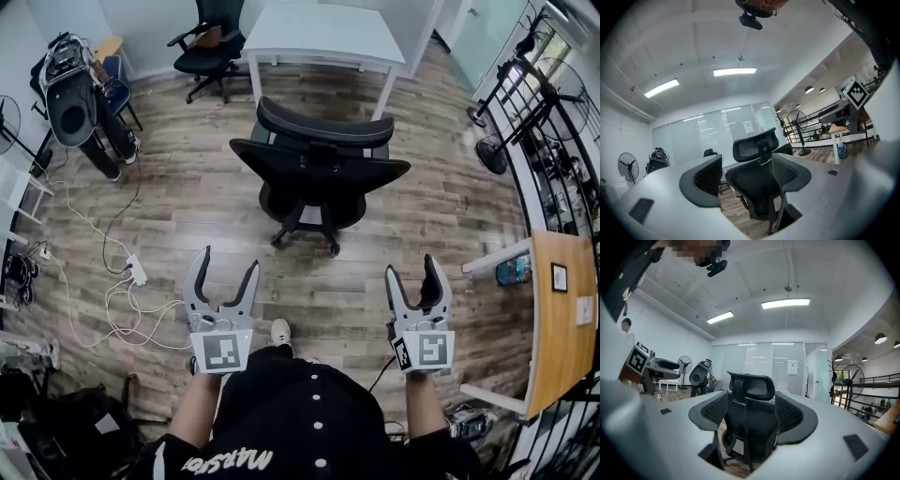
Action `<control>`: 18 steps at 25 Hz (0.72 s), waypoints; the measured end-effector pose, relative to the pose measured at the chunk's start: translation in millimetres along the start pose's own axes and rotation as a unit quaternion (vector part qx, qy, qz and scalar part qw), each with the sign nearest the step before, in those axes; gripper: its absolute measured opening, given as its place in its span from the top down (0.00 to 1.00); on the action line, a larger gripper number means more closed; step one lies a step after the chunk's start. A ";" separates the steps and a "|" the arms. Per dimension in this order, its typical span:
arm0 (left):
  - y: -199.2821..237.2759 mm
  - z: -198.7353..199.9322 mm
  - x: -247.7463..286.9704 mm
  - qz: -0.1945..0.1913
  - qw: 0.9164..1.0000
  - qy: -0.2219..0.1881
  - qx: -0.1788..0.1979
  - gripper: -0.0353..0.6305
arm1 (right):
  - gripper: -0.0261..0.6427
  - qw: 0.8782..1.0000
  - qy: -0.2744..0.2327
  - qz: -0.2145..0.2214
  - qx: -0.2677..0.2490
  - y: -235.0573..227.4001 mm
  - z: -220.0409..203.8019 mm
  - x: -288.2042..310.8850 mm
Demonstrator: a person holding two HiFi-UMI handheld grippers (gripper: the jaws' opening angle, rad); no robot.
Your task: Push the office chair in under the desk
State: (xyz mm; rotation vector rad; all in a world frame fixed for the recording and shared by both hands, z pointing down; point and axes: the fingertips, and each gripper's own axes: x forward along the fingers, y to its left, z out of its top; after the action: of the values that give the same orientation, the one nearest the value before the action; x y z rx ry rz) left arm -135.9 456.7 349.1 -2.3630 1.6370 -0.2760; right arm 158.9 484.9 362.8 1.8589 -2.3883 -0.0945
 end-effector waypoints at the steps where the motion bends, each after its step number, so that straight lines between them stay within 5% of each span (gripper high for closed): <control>1: 1.0 -0.2 2.7 -0.002 1.000 0.000 0.007 0.44 | 0.50 1.000 0.000 0.000 -0.001 -0.5 0.7 3.2; 18: 28.8 -4.3 49.7 -0.018 1.000 -0.019 0.016 0.44 | 0.50 1.000 -0.009 -0.013 -0.017 -1.2 13.0 51.5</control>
State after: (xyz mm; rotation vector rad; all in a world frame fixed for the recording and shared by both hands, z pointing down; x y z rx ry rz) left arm -145.4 400.0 344.7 -2.3600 1.5636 -0.2604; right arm 146.0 434.4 352.4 1.8829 -2.3581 -0.1528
